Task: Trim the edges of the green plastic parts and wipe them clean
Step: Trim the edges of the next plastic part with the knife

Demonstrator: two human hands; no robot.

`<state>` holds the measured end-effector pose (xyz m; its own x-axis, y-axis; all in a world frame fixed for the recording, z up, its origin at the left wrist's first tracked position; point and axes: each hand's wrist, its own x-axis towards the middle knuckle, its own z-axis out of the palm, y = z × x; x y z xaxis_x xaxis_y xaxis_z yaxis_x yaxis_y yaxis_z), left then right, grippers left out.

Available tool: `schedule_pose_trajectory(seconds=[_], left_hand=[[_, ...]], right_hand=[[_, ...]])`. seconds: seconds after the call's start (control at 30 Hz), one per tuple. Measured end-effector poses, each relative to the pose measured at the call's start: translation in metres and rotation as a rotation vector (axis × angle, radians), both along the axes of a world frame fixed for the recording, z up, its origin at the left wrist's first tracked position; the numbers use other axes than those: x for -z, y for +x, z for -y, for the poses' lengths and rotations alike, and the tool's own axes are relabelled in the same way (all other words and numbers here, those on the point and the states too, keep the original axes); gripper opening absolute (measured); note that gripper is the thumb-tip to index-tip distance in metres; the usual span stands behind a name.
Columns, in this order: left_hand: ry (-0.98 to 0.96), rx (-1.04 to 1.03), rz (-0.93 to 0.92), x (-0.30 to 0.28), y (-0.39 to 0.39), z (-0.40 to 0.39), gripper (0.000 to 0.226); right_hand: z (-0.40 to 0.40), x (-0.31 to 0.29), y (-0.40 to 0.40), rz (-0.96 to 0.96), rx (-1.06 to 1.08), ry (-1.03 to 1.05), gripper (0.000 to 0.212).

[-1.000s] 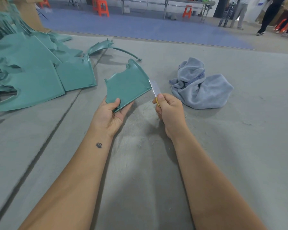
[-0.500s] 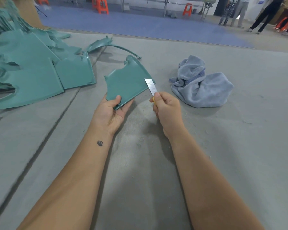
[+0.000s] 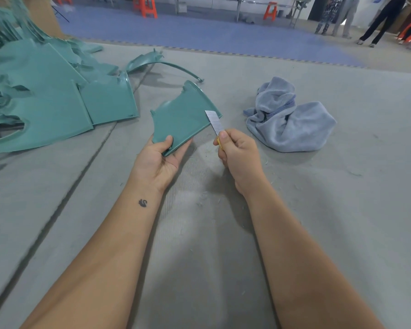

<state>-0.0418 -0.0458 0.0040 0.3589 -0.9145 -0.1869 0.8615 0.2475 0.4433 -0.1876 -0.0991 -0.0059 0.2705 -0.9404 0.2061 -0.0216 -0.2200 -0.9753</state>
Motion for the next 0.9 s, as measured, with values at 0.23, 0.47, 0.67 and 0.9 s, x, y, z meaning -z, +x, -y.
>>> schedule_pose_trajectory(seconds=[0.23, 0.47, 0.67, 0.9], left_hand=[[0.011, -0.008, -0.014, 0.0, 0.001, -0.001, 0.035], [-0.007, 0.003, -0.009, -0.001, 0.0, -0.001, 0.028], [0.002, 0.032, -0.016, 0.001, 0.003, 0.002, 0.032], [0.091, 0.048, 0.517, 0.002, -0.012, 0.004, 0.028]], right_hand=[[-0.001, -0.001, -0.001, -0.003, -0.02, 0.005, 0.034], [-0.009, -0.002, 0.004, -0.106, -0.138, -0.026, 0.034], [-0.008, -0.01, -0.003, 0.156, -0.038, 0.12, 0.034], [-0.008, -0.013, 0.001, 0.157, 0.01, 0.188, 0.039]])
